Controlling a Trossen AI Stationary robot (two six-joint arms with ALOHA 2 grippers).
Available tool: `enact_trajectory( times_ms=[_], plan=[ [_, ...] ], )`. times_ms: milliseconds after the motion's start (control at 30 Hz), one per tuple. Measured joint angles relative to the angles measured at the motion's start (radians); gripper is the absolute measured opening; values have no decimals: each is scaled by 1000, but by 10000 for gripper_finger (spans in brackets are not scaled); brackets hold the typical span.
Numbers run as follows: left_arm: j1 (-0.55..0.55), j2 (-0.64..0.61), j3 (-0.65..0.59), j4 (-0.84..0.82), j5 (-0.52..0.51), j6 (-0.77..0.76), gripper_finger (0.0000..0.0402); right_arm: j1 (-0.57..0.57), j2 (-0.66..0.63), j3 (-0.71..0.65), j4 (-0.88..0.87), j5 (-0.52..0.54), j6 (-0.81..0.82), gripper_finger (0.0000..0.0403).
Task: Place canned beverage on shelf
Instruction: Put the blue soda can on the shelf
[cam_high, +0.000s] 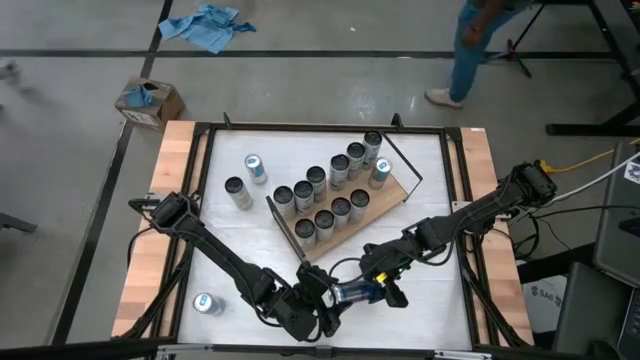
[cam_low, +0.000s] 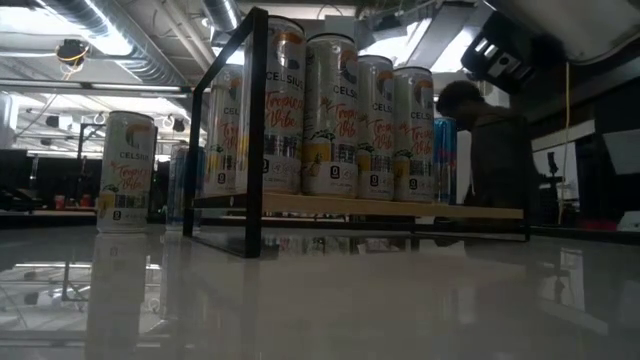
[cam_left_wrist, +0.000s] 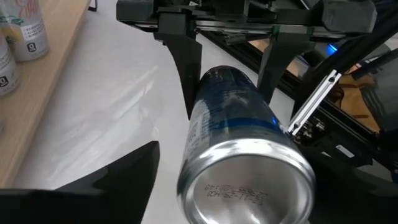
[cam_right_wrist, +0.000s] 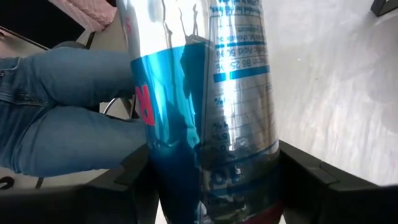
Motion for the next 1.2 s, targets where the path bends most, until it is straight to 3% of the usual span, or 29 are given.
enact_trajectory(
  times_ms=[500, 1200],
  plan=[
    [-1, 0, 0, -2, 4, 1, 219, 0, 0, 0, -1, -2, -1, 274],
    [-1, 1, 0, -2, -1, 1, 218, 0, -1, 1, -23, 7, 1, 276]
  ],
)
